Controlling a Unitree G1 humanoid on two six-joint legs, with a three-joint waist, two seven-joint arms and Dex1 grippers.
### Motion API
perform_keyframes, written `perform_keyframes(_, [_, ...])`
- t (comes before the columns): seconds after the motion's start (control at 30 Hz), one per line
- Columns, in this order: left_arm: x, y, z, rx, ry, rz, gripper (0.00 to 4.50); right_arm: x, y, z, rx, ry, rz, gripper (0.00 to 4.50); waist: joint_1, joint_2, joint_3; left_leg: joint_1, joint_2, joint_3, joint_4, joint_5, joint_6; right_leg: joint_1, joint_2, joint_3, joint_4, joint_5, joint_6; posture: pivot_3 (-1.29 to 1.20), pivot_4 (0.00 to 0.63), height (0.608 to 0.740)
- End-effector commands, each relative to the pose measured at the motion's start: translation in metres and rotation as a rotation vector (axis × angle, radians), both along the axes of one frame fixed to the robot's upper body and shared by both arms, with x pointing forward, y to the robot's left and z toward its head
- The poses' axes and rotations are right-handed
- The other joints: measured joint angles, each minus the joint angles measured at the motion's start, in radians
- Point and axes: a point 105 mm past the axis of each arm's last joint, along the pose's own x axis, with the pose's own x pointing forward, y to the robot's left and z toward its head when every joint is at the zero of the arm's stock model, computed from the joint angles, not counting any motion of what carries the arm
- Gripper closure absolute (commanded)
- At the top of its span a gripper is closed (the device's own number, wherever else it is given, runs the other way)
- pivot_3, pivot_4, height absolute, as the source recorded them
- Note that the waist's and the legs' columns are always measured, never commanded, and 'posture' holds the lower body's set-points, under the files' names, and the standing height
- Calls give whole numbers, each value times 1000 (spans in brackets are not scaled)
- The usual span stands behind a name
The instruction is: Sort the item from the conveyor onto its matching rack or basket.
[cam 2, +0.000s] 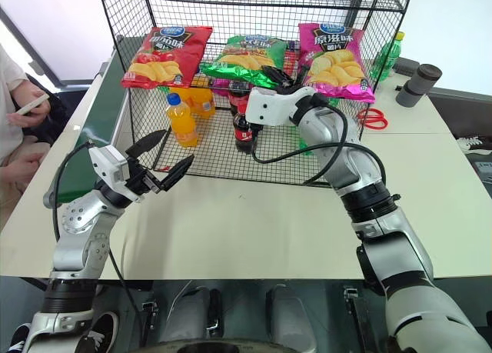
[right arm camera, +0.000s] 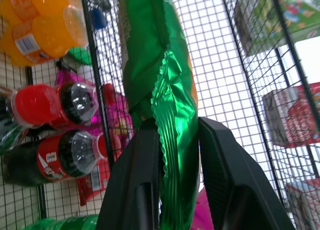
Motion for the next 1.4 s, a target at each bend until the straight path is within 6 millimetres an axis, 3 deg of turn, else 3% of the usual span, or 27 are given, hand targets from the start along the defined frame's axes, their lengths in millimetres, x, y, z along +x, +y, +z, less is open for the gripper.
perform_keyframes(0.03, [-2,-8,10,-9,-39,-27,0,-9,-2,18,94,44,67,3208,0,0,0,0,0,0,0,0,0,0,0,0,0,0,0,0,150,740])
perform_keyframes(0.33, [-2,-10,8,0,-38,-35,0,-10,-2,14,108,259,117,3208,1,0,0,0,0,0,0,0,0,0,0,0,0,0,0,0,150,740])
perform_keyframes(0.67, [-4,-12,5,-4,-31,-36,0,-9,-9,40,140,256,115,3208,2,0,0,0,0,0,0,0,0,0,0,0,0,0,0,0,150,740])
perform_keyframes(0.8, [-4,-12,5,-6,-32,-34,0,-12,-8,28,140,310,139,3208,2,0,0,0,0,0,0,0,0,0,0,0,0,0,0,0,150,740])
perform_keyframes(0.93, [-4,-12,5,-10,-30,-34,0,-24,2,35,192,365,217,3208,1,0,0,0,0,0,0,0,1,0,0,0,0,0,0,0,150,740])
perform_keyframes(1.17, [-4,-12,6,-6,-34,-37,0,-28,-12,36,190,388,199,3208,5,0,0,0,0,-1,0,0,1,0,0,0,0,0,0,0,150,740])
perform_keyframes(1.3, [-4,-13,5,-13,-30,-39,0,-18,-17,21,105,356,136,3208,5,0,0,0,0,-1,0,-1,1,0,-1,0,-1,0,0,0,150,740])
perform_keyframes(1.4, [-3,-16,4,-13,-28,-47,0,-14,-7,30,224,350,175,3208,-3,0,0,0,0,0,0,-1,1,0,0,0,0,0,0,0,150,740])
